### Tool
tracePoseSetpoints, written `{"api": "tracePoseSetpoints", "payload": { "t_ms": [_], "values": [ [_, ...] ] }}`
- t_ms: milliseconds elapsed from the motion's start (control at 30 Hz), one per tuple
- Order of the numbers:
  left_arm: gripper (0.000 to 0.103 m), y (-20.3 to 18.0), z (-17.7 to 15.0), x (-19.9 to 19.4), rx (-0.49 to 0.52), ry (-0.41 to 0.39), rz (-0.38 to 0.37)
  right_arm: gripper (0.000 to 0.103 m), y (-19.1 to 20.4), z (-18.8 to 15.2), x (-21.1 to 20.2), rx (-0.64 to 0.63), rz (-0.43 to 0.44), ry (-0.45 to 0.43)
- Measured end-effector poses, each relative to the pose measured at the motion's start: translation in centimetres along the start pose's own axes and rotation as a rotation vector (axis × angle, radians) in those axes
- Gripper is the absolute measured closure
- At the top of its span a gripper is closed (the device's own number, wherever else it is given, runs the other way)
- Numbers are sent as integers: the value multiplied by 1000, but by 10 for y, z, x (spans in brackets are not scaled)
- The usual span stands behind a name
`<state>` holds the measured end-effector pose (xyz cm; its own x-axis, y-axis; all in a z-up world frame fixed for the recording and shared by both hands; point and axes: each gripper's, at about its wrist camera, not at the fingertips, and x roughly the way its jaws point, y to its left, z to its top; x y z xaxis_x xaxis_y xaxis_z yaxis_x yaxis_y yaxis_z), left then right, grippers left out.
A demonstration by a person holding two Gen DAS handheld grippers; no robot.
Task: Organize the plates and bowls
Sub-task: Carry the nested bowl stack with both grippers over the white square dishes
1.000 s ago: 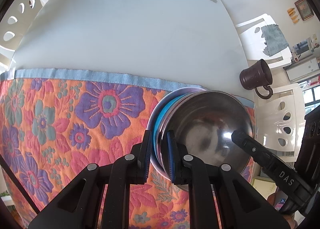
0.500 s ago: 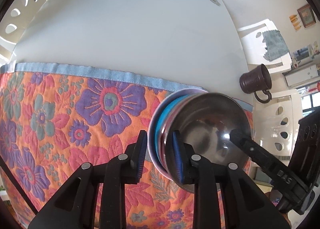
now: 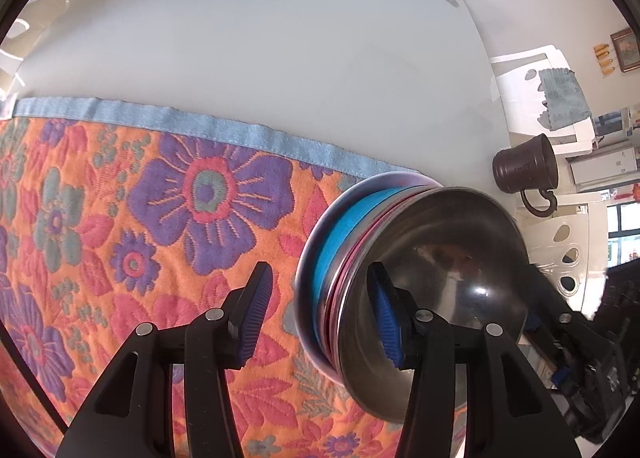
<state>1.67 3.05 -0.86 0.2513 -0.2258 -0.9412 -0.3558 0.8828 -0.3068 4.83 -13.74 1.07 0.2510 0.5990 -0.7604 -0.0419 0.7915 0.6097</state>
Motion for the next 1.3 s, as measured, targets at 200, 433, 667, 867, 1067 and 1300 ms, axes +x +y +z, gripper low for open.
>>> {"api": "tracePoseSetpoints", "payload": {
  "t_ms": [200, 433, 667, 867, 1067, 1300],
  "values": [
    [65, -5, -3, 11, 5, 8, -54, 46, -5, -2, 40, 10, 45, 118],
    [66, -7, -4, 8, -6, -5, -34, 52, 5, -6, 48, -52, -14, 101],
    [66, -5, -8, -15, -8, -43, 20, 53, 19, -13, 42, -71, 15, 117],
    [66, 14, -25, -47, -55, -82, 13, 53, 47, -23, 26, -129, 37, 131],
    [67, 43, -54, -90, -83, -124, 11, 53, 79, -52, 8, -171, 72, 132],
    [66, 73, -99, -128, -101, -156, 5, 53, 117, -110, -17, -228, 60, 131]
  ]
}}
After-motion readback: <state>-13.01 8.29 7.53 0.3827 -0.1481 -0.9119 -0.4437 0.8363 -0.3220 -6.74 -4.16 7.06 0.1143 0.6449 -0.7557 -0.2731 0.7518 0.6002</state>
